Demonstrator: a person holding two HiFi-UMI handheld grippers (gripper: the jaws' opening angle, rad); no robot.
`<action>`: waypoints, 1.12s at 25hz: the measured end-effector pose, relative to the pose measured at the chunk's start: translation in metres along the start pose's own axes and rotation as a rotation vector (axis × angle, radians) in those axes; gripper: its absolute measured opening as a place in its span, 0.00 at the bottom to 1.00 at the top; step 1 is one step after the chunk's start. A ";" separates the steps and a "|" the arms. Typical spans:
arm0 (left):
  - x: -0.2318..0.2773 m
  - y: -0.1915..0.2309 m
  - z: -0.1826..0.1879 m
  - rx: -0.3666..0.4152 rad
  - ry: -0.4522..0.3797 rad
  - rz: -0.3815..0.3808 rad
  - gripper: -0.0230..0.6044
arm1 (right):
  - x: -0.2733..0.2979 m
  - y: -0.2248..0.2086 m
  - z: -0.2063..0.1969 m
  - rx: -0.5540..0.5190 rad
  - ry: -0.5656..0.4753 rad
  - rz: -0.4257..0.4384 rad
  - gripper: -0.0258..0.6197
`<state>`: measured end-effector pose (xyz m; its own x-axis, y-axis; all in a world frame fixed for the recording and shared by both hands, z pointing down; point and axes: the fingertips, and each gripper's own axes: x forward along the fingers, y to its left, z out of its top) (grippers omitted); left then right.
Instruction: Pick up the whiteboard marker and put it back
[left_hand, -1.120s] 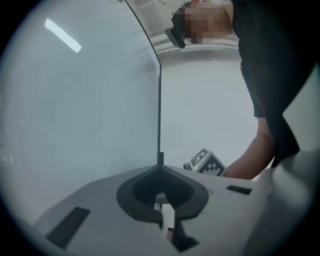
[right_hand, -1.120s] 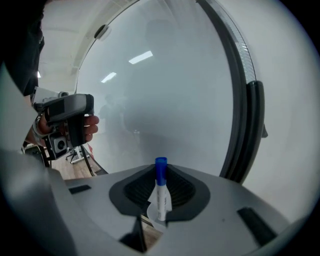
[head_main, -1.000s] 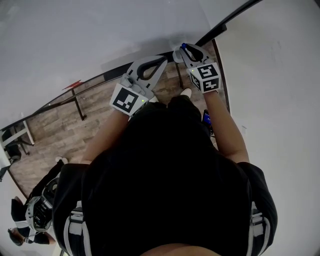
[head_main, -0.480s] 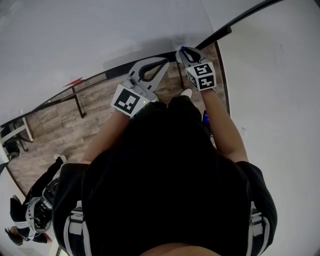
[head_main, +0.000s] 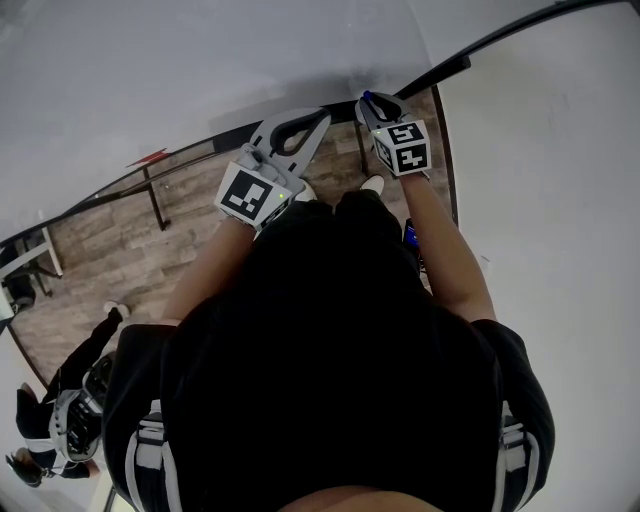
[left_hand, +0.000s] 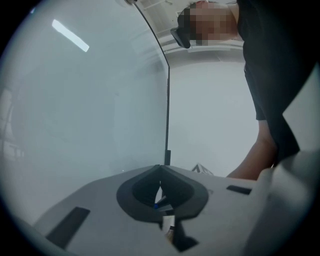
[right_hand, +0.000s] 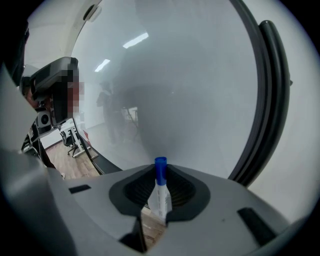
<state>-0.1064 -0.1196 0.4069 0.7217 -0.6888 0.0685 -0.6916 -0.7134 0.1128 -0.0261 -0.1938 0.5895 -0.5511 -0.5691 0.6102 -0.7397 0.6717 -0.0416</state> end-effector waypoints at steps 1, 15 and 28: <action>0.000 -0.001 0.000 0.004 0.001 -0.002 0.04 | 0.001 -0.001 0.000 0.000 0.000 -0.002 0.14; -0.004 -0.008 0.004 0.030 -0.005 -0.009 0.04 | -0.024 0.002 0.011 0.018 -0.026 -0.003 0.17; 0.011 -0.028 0.015 0.067 -0.045 -0.086 0.04 | -0.107 0.027 0.060 0.065 -0.247 0.054 0.14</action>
<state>-0.0798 -0.1092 0.3895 0.7772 -0.6290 0.0171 -0.6290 -0.7758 0.0497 -0.0098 -0.1433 0.4751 -0.6619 -0.6375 0.3943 -0.7258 0.6765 -0.1246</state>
